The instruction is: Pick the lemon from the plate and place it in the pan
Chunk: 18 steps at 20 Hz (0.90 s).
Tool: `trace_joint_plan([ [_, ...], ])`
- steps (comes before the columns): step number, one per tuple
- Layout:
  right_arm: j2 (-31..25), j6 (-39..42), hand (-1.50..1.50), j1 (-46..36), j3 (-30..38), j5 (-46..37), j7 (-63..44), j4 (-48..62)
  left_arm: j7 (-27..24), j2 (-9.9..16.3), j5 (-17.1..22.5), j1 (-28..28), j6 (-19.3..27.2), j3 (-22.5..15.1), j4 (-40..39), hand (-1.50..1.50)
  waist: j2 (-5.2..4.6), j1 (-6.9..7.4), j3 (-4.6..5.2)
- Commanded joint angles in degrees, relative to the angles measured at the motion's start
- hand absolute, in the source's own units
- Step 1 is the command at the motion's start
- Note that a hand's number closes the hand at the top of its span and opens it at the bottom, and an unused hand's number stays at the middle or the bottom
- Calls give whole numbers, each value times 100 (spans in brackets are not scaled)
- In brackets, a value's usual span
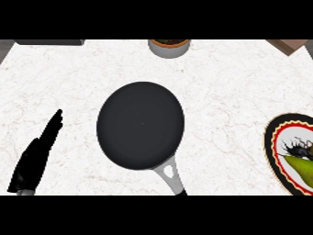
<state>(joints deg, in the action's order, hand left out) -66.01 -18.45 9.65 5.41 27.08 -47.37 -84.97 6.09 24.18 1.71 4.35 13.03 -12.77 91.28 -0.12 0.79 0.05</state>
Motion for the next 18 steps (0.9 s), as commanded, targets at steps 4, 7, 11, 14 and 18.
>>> trace_joint_plan([
  [4, 67, 1213, -150, -1186, -303, 58, -654, 943, 329, -23, -70, -163, -145, 133, 214, 0, -5, 37, -8],
  [7, 282, 1252, -150, -1515, -683, -201, -1097, 882, 182, -56, -186, -186, -157, 202, 7, 0, -1, 8, -3],
  [11, 401, 1906, -150, -1890, -1090, -195, -1332, 1165, 196, -319, -399, -18, 5, -91, 138, 0, -8, 69, -5],
  [14, 427, 2325, -150, -2105, -1055, -113, -1486, 1572, 147, 158, 15, 69, -485, 444, 228, 0, 4, 36, -5],
  [18, 517, 2535, -150, -2791, -1234, -254, -2055, 1818, 163, -185, -234, -49, -343, 273, 20, 0, 2, 12, -2],
])
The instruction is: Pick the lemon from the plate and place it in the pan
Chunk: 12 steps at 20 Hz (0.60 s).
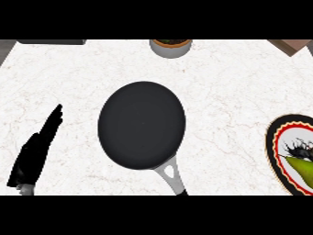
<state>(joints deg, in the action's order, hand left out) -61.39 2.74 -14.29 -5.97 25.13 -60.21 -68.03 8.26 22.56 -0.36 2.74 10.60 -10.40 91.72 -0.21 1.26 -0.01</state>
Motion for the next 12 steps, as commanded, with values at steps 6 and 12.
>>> trace_joint_plan([
  [6, 574, 485, -150, -500, -128, -356, -515, 520, -82, -218, -254, 226, -37, 55, 96, 0, 24, -76, 2],
  [12, 786, 810, -150, -831, -401, -622, -294, 1514, -22, -108, -60, -181, -343, 354, -261, 0, 1, -61, 0],
])
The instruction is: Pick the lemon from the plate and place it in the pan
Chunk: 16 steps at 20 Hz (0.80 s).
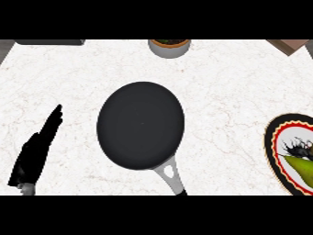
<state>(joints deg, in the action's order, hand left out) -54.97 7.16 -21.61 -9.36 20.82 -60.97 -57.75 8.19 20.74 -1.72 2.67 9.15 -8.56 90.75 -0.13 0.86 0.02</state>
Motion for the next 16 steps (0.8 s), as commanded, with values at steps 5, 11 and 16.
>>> trace_joint_plan([
  [5, 469, 136, -150, -227, -110, -306, -734, 207, 56, -105, -79, 105, -122, 126, 122, 0, 13, -47, 0],
  [11, 567, 332, -150, 2, -54, -409, -565, 340, -29, -66, -84, 94, -318, 303, 100, 0, 14, -51, -1],
  [16, 902, 239, -150, -103, -99, -694, -440, 587, -235, -297, -304, -96, -228, 328, -315, 0, 6, -62, 0],
])
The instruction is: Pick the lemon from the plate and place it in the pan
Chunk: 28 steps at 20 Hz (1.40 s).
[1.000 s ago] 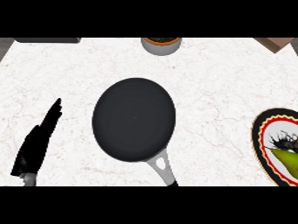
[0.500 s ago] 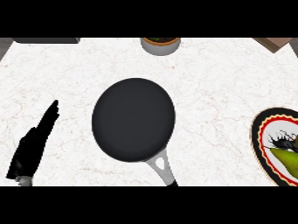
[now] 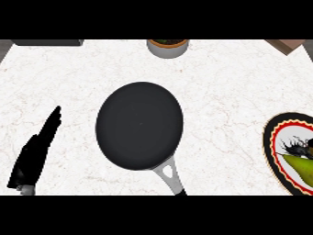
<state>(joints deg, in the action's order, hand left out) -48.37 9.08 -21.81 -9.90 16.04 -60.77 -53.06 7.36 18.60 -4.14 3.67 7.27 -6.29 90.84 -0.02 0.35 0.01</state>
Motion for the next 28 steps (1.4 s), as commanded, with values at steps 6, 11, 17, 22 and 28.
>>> trace_joint_plan([
  [6, 435, 27, -150, -120, 216, -493, -337, 359, -111, -234, -171, 408, -117, 50, 221, 0, 3, 6, -1],
  [11, 802, -86, -150, -12, 370, -841, -30, 466, 80, -286, -310, 19, -248, 197, 24, 0, 1, -9, -1],
  [17, 1126, -678, 150, 233, 679, -1091, 573, 567, 282, -350, -285, 246, -309, 237, 539, 0, 9, -8, -4],
  [22, 1293, -727, 150, 148, 976, -1145, 1031, 841, 208, -315, -272, -134, -444, 441, 26, 0, -9, -4, -5],
  [28, 1108, 779, 150, -308, -294, -1837, 1910, -553, -24, -367, -403, -132, -467, 267, 67, 0, -54, 346, -7],
])
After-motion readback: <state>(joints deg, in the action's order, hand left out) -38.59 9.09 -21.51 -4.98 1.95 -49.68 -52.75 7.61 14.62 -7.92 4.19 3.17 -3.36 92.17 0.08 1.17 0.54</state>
